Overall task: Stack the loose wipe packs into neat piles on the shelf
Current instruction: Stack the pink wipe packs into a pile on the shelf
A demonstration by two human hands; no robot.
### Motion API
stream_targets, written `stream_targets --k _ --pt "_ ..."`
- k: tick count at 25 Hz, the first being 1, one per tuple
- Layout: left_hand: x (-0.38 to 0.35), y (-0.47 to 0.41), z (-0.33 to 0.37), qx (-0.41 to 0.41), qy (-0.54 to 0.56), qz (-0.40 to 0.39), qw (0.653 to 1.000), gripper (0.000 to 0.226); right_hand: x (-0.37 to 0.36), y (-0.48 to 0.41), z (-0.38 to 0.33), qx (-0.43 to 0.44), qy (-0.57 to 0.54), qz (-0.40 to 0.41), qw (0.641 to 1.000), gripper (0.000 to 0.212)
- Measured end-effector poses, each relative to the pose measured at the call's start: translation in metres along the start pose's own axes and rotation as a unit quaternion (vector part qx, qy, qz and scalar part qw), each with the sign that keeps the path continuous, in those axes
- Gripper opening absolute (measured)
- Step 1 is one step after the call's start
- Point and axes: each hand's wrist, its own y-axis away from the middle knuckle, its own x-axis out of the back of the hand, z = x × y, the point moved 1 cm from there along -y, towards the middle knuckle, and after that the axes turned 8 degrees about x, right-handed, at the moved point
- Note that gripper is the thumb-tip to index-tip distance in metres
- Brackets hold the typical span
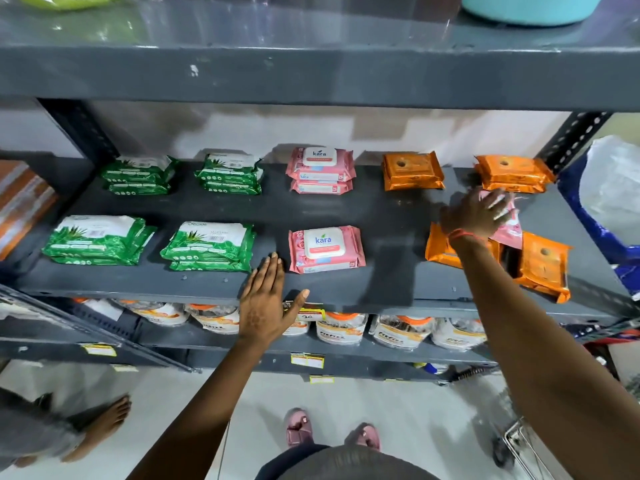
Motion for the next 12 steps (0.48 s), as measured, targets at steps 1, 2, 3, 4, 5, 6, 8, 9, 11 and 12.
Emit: stream_targets --k 1,2,3,4,5,6,8,9,11,12 --pt "0.0 0.0 0.0 0.0 -0.003 -0.002 1.0 0.1 0.001 -0.004 0.018 -0.02 -0.014 -0.025 0.999 0.047" --pt "0.0 0.0 0.001 0.0 -0.005 -0.002 1.0 0.1 0.003 -0.007 0.029 -0.028 0.008 -0.03 0.999 0.048" --pt "0.0 0.0 0.0 0.001 -0.005 0.0 1.0 0.099 0.008 -0.01 0.032 -0.044 0.025 -0.012 0.999 0.051" --pt "0.0 0.0 0.0 0.001 -0.005 0.002 1.0 0.099 0.011 -0.013 0.034 -0.065 0.025 0.031 0.997 0.054" --pt "0.0 0.0 0.0 0.001 -0.004 0.003 1.0 0.098 0.014 -0.015 0.036 -0.094 0.023 0.073 0.993 0.058" --pt "0.001 0.0 0.001 0.001 -0.002 0.003 1.0 0.098 0.017 -0.016 0.033 -0.113 0.01 0.106 0.988 0.059" --pt "0.001 0.001 0.0 0.001 0.0 0.002 1.0 0.097 0.018 -0.013 0.03 -0.114 0.009 0.13 0.985 0.059" --pt "0.001 0.001 0.0 0.0 0.0 0.002 1.0 0.097 0.014 -0.012 0.031 -0.105 0.028 0.144 0.984 0.059" --pt "0.001 0.001 0.0 -0.001 0.001 0.004 1.0 0.097 0.01 -0.006 0.028 -0.075 0.037 0.146 0.986 0.052" --pt "0.001 0.001 0.0 -0.002 0.002 0.004 1.0 0.097 0.008 -0.003 0.025 -0.063 0.013 0.116 0.991 0.042"
